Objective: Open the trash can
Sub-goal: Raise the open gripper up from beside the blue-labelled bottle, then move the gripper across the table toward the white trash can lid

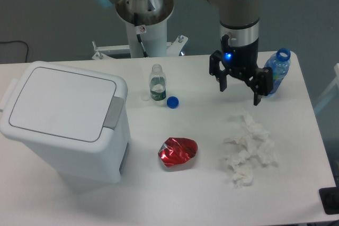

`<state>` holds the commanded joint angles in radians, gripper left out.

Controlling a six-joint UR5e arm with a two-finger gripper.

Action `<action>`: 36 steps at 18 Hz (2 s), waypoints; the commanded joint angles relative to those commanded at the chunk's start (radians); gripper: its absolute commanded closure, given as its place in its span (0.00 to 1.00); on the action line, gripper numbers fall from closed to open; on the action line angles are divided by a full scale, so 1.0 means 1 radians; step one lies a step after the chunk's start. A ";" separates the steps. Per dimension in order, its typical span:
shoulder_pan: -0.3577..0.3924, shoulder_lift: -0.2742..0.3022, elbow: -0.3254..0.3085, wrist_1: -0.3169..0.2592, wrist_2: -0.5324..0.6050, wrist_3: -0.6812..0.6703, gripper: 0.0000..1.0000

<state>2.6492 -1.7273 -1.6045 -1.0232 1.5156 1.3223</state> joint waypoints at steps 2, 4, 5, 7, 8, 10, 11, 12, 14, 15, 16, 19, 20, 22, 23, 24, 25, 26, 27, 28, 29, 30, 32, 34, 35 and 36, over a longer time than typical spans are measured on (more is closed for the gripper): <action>-0.002 0.000 -0.002 -0.002 0.008 -0.003 0.00; -0.009 0.002 -0.002 0.000 0.008 -0.002 0.00; -0.012 0.002 -0.005 0.002 0.006 0.000 0.00; -0.012 0.000 -0.006 0.002 0.006 0.002 0.00; -0.012 0.000 -0.005 0.002 0.006 0.002 0.00; -0.011 0.000 -0.003 0.002 0.006 0.003 0.00; -0.012 0.002 -0.002 0.002 0.008 0.000 0.00; -0.012 0.002 -0.002 0.000 0.011 -0.002 0.00; -0.012 0.011 -0.006 -0.002 0.020 -0.005 0.00; -0.012 0.027 -0.008 -0.005 0.032 -0.008 0.00; -0.012 0.038 -0.008 -0.006 0.046 -0.014 0.00; -0.012 0.064 -0.008 -0.011 0.052 -0.044 0.00; -0.017 0.064 -0.008 -0.011 0.051 -0.064 0.00; -0.029 0.066 0.006 -0.011 0.049 -0.141 0.00; -0.035 0.066 0.008 -0.009 0.046 -0.206 0.00; -0.046 0.066 0.009 -0.009 0.043 -0.271 0.00; -0.058 0.064 0.017 -0.009 0.043 -0.325 0.00; -0.073 0.063 0.026 -0.009 0.043 -0.369 0.00; -0.086 0.063 0.031 -0.009 0.043 -0.412 0.00; -0.095 0.063 0.035 -0.008 0.043 -0.455 0.00; -0.109 0.061 0.035 -0.008 0.043 -0.504 0.00; -0.126 0.058 0.043 -0.008 0.041 -0.556 0.00; -0.156 0.052 0.054 -0.006 0.040 -0.653 0.00; -0.184 0.049 0.055 -0.006 0.038 -0.739 0.00; -0.193 0.045 0.060 -0.005 0.037 -0.774 0.00; -0.202 0.041 0.067 -0.005 0.028 -0.807 0.00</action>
<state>2.4468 -1.6858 -1.5371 -1.0278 1.5433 0.5157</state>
